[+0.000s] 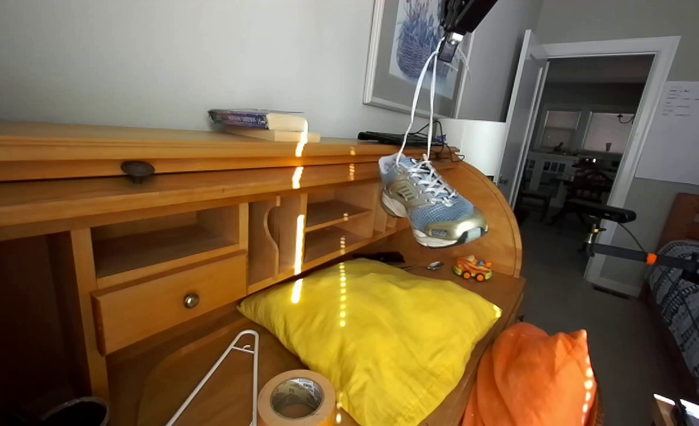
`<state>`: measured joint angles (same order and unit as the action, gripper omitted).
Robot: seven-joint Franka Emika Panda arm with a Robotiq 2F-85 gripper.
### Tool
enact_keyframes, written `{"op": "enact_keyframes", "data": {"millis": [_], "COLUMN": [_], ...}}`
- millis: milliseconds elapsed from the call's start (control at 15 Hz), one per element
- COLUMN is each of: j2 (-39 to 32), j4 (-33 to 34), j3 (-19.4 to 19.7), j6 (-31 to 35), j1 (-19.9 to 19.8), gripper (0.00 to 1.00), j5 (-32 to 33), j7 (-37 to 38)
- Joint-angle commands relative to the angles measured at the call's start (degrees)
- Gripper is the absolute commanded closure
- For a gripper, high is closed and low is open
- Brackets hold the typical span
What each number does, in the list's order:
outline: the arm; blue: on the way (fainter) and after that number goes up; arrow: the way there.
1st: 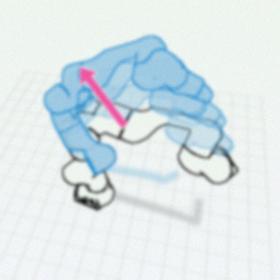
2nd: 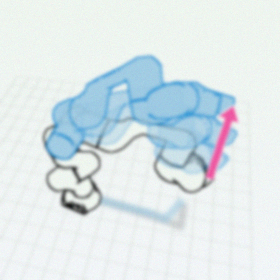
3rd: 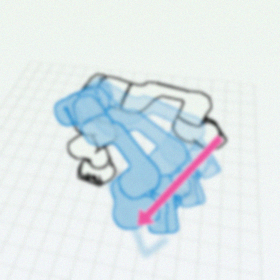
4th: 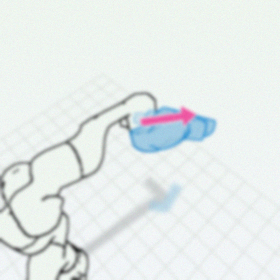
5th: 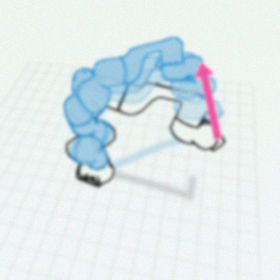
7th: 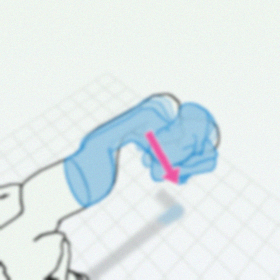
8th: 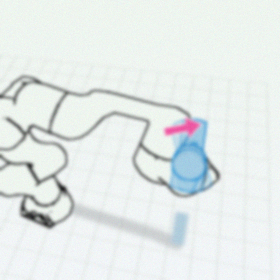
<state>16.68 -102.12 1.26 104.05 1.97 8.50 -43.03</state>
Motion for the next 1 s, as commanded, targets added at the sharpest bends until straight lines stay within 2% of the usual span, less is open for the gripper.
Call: {"op": "enact_keyframes", "data": {"millis": [0,933], "j2": [1.01,0.16], "j4": [0.86,7.57], "j3": [-0.65,-1.68], "j6": [1.33,6.05], "j1": [0.21,-0.25], "gripper": [0.99,0.99], "j5": [2.53,9.9], "j7": [2.75,11.26]}}
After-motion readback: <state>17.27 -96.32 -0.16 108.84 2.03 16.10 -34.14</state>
